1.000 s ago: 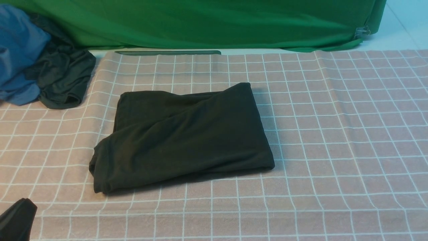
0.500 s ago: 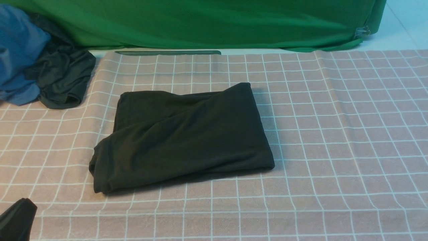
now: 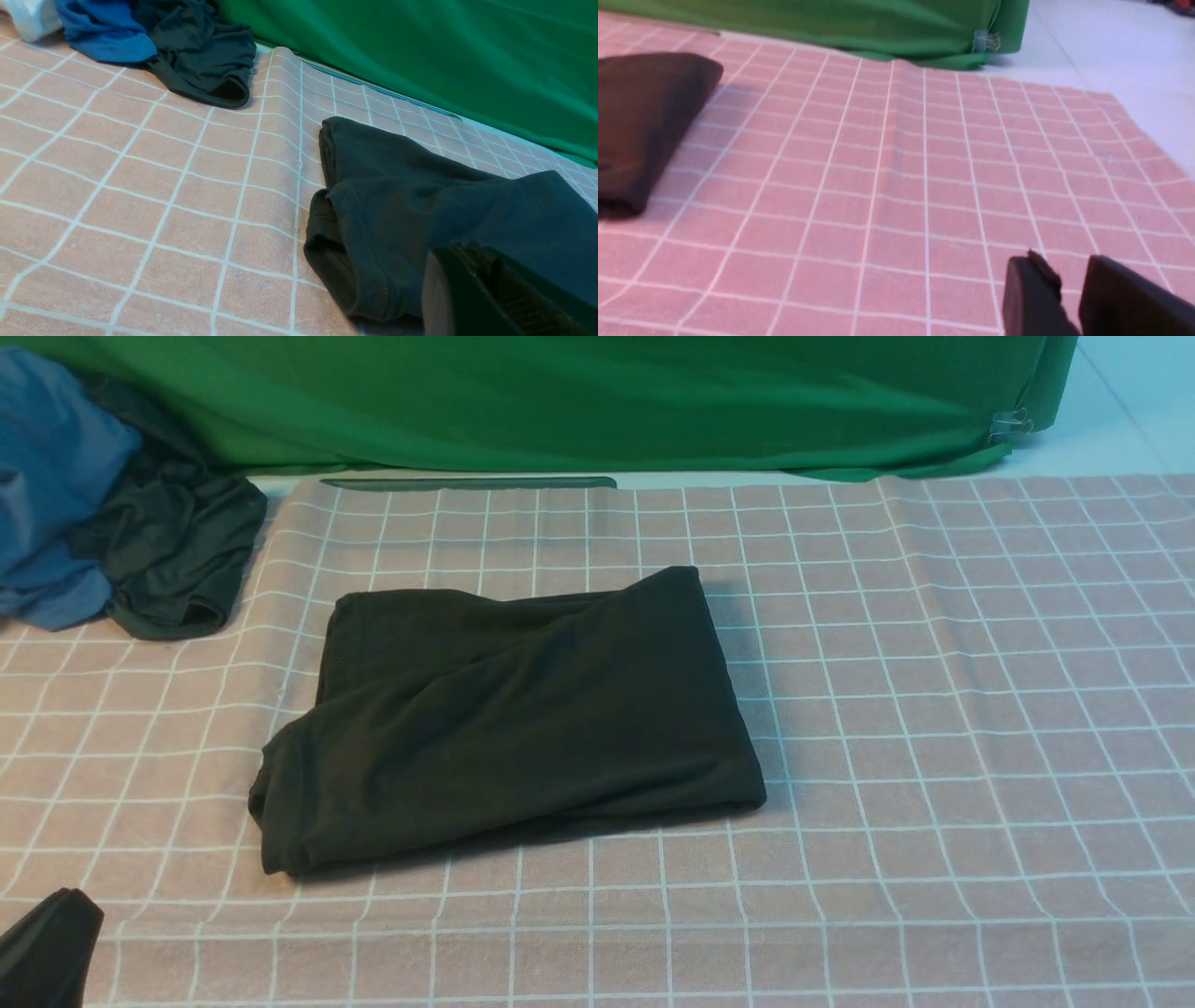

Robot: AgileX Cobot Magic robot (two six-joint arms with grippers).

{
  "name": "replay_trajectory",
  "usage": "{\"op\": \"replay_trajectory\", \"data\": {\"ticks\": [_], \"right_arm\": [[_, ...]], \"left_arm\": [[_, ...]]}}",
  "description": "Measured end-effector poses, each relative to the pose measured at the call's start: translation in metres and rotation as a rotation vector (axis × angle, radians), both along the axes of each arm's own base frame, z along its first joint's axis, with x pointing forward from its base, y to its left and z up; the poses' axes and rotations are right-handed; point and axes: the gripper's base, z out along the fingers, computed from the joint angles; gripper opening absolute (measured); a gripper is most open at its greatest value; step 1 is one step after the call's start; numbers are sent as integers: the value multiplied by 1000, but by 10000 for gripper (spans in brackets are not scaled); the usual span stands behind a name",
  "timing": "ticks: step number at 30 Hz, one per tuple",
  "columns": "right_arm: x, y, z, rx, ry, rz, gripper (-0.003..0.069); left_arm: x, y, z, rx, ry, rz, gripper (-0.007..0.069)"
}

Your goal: Fold a long-sleeved shirt over a pink coffee tablecloth.

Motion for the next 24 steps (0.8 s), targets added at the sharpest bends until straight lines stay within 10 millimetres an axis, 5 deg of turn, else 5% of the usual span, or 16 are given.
{"op": "replay_trajectory", "data": {"ticks": [24], "right_arm": [[-1, 0, 0, 46, 1, -8, 237]], "left_arm": [[0, 0, 0, 2, 0, 0, 14]]}}
